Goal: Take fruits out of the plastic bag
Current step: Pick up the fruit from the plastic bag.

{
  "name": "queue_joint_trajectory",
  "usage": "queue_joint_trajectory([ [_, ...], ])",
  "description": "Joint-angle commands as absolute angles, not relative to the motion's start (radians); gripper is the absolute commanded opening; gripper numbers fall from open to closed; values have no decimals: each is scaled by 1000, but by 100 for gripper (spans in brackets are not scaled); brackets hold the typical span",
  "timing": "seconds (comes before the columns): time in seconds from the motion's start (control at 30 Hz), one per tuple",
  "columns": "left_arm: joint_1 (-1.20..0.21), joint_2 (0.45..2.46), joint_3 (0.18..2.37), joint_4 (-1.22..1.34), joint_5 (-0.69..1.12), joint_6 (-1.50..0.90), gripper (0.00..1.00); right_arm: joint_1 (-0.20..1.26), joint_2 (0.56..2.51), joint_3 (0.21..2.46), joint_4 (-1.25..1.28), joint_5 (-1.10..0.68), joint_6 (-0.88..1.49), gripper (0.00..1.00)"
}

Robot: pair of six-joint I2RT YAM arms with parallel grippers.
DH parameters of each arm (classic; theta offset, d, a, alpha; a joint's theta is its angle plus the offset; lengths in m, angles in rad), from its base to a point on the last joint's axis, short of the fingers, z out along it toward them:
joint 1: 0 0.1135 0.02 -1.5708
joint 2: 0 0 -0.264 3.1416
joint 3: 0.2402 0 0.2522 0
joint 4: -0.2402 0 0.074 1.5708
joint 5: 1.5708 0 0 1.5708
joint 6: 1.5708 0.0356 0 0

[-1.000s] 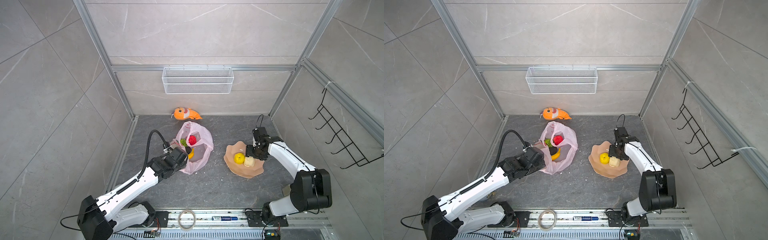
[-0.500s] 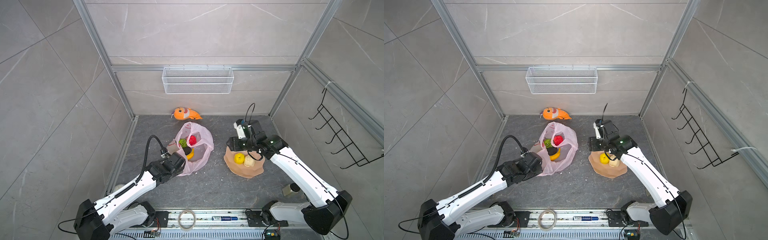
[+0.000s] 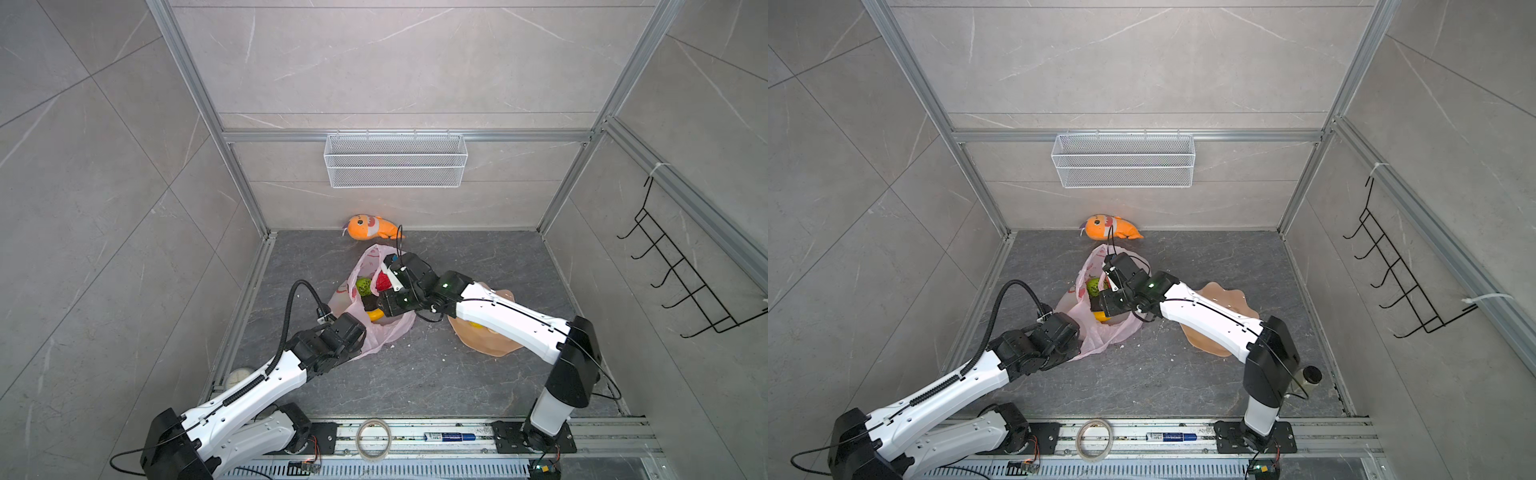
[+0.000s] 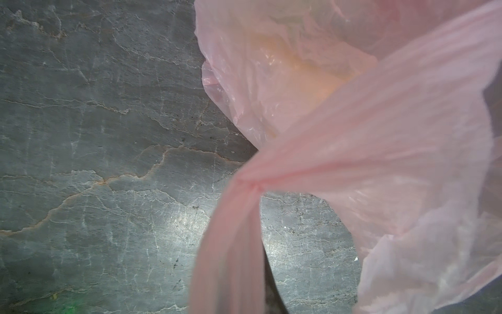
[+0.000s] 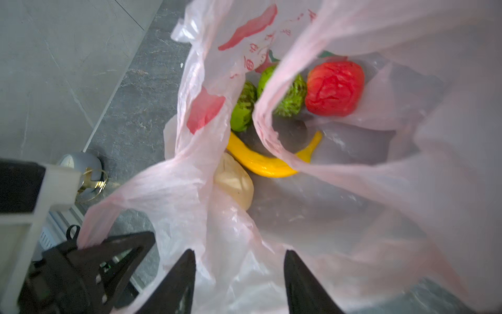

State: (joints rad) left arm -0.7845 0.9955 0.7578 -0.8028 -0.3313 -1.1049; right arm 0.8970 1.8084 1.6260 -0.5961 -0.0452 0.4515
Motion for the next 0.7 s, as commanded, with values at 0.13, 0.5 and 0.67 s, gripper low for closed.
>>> queue_joint_trajectory([
  [0.13,-780,951,777,-864,-364,-1137,0,903,2013,1776,-601,-73,482,45],
  [0.5,-779,955,785,-877,-379,-1132,0,902,2188,1895,-673,-53,492,41],
  [0.67,-780,936,779,-894,-385,-1142,0,900,2249,1975,-734,33,503,53],
])
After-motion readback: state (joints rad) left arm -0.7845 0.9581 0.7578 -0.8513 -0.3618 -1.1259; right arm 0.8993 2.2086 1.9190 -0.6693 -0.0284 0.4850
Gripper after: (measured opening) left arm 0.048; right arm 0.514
